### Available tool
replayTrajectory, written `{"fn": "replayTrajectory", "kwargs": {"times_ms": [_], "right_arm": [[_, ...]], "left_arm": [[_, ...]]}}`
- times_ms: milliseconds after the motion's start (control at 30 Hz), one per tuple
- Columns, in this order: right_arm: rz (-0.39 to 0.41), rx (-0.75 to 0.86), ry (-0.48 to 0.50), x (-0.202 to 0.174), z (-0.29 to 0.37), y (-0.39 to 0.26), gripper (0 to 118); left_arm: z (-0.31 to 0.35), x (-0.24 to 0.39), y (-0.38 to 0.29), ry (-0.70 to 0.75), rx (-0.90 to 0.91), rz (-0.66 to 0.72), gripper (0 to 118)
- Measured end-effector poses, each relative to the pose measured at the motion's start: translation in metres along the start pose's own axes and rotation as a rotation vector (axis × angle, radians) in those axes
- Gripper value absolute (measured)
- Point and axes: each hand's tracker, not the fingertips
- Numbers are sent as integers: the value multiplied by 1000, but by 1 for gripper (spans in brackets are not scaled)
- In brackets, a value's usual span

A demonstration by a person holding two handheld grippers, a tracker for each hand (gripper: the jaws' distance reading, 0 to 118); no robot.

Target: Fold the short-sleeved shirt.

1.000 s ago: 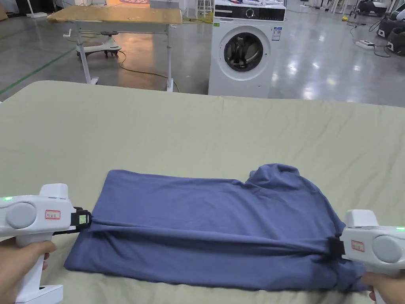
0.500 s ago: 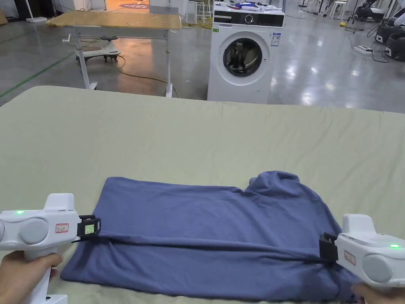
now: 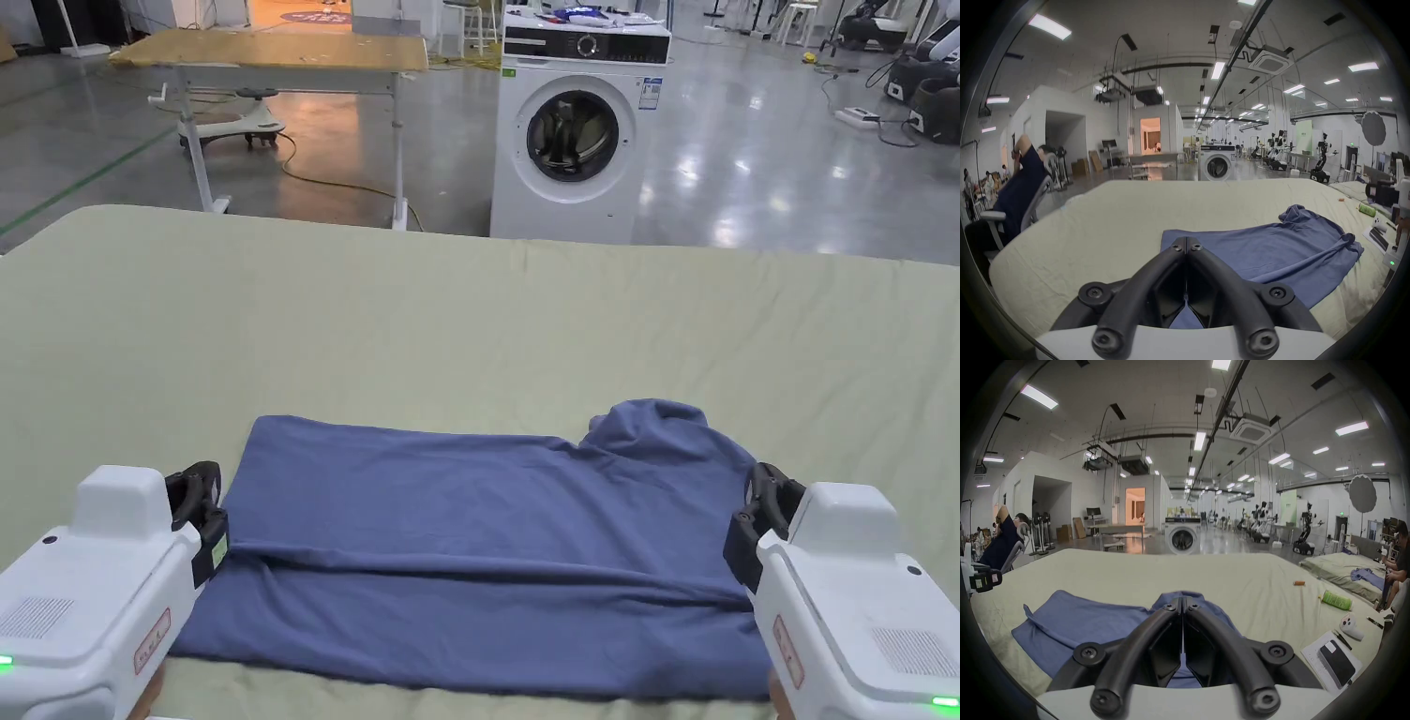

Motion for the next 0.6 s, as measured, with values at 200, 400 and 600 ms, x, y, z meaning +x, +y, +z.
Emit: {"fn": "replayTrajectory", "kwargs": {"times_ms": [200, 400, 600], "right_arm": [[5, 21, -7, -4, 16, 4, 0], [20, -18, -12, 3, 19, -4, 0], [31, -73, -18, 11, 17, -16, 0]], "left_arm": [[14, -8, 6, 20, -83, -21, 0], [-10, -39, -6, -14, -400, 90, 0], [-50, -56, -23, -43, -633, 161, 19]]}}
